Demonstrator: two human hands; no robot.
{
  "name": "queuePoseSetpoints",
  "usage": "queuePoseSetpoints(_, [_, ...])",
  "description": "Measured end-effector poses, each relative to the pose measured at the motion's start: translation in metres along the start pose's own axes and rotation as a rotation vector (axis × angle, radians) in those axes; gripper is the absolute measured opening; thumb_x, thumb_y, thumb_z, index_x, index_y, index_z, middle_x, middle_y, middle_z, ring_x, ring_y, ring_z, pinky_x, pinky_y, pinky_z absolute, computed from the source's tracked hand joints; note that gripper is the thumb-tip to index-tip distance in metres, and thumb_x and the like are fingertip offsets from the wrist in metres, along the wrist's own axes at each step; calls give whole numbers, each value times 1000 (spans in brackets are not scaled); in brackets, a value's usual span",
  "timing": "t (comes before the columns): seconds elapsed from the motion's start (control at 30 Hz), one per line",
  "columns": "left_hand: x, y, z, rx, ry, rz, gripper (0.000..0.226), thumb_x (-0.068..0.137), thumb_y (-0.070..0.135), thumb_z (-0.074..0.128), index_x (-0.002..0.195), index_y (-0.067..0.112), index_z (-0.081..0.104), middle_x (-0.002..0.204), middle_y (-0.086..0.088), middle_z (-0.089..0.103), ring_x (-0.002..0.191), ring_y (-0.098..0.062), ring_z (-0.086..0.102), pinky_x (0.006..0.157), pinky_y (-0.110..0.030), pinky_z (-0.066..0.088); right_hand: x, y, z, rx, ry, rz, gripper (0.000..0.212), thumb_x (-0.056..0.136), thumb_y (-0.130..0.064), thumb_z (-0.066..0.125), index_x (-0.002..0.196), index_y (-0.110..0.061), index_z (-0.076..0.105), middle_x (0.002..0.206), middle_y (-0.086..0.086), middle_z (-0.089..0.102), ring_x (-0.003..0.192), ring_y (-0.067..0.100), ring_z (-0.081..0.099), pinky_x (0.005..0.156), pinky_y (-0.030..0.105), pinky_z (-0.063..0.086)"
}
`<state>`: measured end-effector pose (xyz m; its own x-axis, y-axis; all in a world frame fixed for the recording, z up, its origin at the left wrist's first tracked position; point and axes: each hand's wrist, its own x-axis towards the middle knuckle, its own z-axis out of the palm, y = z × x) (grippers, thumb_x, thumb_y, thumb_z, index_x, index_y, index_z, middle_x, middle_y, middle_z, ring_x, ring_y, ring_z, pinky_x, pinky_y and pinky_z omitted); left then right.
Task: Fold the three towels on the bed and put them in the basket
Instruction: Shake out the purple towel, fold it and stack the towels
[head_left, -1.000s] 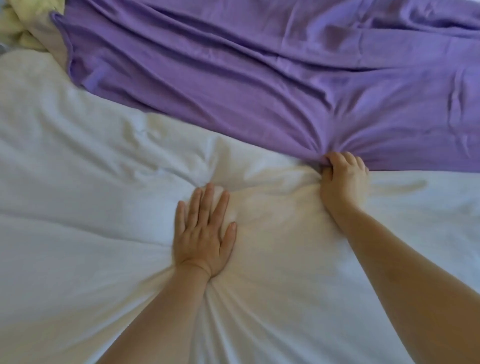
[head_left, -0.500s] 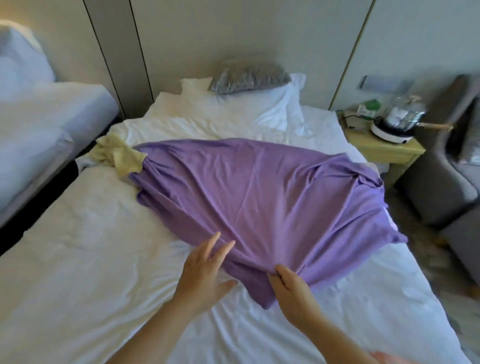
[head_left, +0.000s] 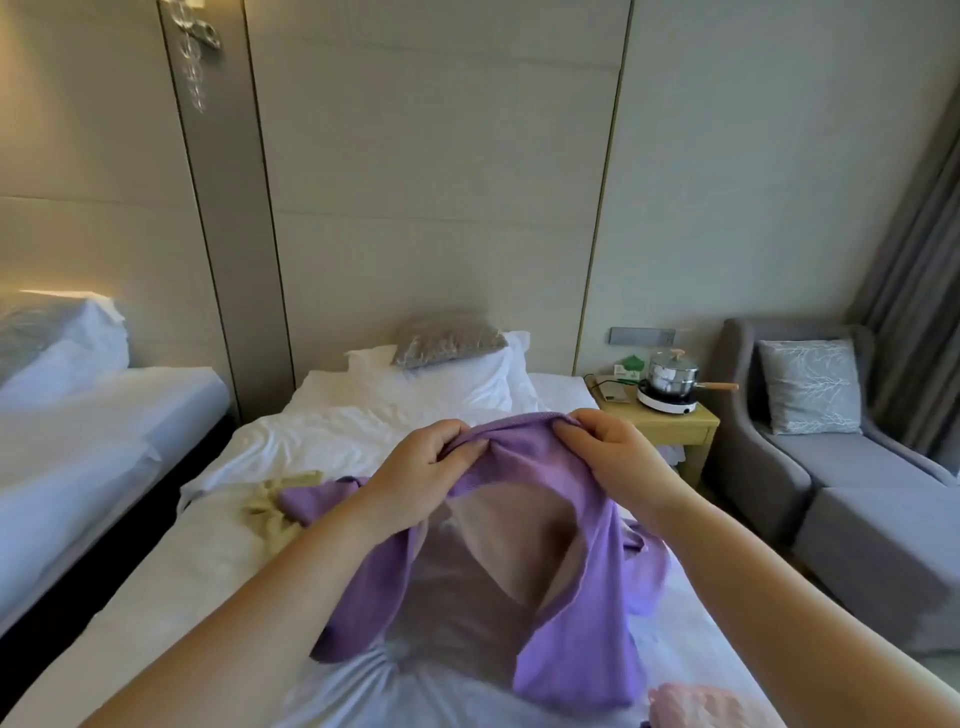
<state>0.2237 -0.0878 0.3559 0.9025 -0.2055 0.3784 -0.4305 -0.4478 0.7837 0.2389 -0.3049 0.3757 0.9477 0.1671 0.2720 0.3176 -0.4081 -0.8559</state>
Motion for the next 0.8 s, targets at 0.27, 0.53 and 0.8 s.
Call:
queuePoseSetpoints(0.27, [-25, 87, 5, -344, 16, -72, 36, 94, 32, 56, 97, -3, 60, 87, -10, 59, 84, -20, 54, 80, -36, 41, -75, -24, -18, -17, 213, -244, 50, 83, -57, 55, 120, -30, 38, 111, -9, 53, 100, -3, 51, 85, 18, 39])
queuePoseSetpoints(0.53, [-30, 138, 26, -411, 60, -92, 16, 88, 34, 63, 82, 21, 69, 77, 4, 66, 77, -14, 59, 79, -32, 44, -114, -27, -47, -413, 400, -476, 19, 83, -20, 65, 101, -18, 62, 111, -4, 36, 84, 3, 40, 75, 25, 40])
queuePoseSetpoints(0.8, [-48, 146, 43, 524, -18, 159, 58, 71, 60, 70, 112, 43, 32, 93, 23, 53, 84, -8, 56, 71, -27, 45, -103, -52, -104, 125, 84, -89, 21, 94, -22, 52, 82, -28, 68, 80, 3, 69, 79, 25, 64, 76, 40, 55])
